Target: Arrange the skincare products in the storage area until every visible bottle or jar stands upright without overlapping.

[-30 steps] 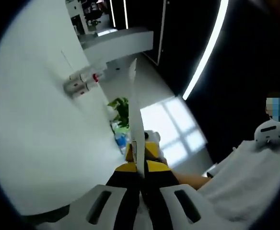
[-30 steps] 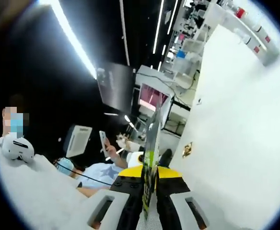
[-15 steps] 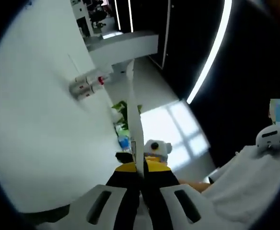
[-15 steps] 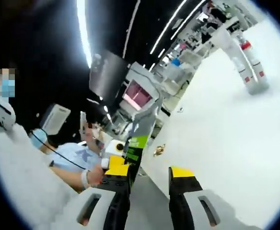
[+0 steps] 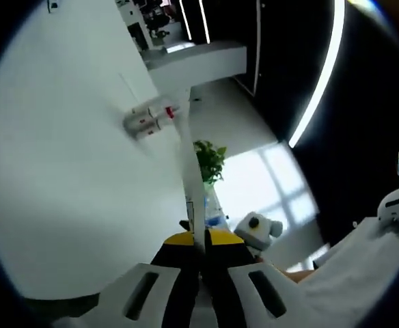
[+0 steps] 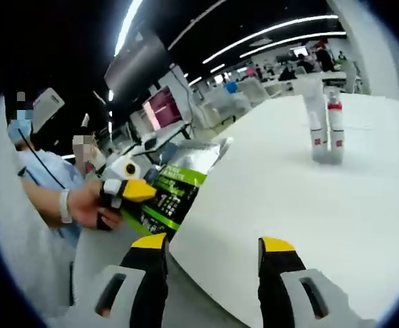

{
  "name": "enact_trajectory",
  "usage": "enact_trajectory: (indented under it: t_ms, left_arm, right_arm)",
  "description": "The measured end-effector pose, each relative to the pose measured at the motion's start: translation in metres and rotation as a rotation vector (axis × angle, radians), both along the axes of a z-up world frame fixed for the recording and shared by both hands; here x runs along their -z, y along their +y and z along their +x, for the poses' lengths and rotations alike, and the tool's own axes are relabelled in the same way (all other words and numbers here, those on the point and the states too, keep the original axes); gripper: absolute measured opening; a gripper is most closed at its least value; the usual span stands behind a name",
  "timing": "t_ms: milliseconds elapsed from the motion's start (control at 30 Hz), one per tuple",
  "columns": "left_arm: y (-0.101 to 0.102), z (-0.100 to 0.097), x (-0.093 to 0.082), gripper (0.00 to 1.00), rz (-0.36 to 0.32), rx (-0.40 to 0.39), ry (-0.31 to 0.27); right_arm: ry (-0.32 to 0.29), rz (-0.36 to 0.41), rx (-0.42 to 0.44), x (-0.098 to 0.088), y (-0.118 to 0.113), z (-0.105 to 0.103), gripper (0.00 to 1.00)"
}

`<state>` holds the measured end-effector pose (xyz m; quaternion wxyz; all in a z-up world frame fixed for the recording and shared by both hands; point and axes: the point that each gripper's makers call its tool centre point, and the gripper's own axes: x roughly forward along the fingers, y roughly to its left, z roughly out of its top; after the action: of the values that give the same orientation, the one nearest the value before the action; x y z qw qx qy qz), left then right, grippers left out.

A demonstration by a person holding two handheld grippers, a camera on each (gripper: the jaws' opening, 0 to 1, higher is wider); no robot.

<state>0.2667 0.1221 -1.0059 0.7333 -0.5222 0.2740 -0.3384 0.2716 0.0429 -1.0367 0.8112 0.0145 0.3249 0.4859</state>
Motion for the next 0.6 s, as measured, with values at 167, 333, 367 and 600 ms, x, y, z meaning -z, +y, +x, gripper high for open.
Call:
enact_trajectory:
  t_ms: [167,333,367,600]
  left_arm:
    - [0.006,0.018,0.011,0.00,0.080,0.022,0.037]
    - [0.020,0.054,-0.001,0.00,0.056,-0.070,0.040]
    - [0.022,0.063,-0.001,0.00,0.063,-0.074,0.040]
    - [0.024,0.109,0.004,0.00,0.110,-0.079,0.032]
  right_arm:
    - [-0.033,-0.107,0.020,0.020,-0.004,0.004,0.55]
    - [-0.073,-0.174,0.053,0.033,-0.011,0.007,0.50]
    - [-0.074,-0.193,0.067,0.037,-0.014,0.008,0.50]
    - [-0.123,-0.290,0.031,0.047,-0.018,0.010,0.51]
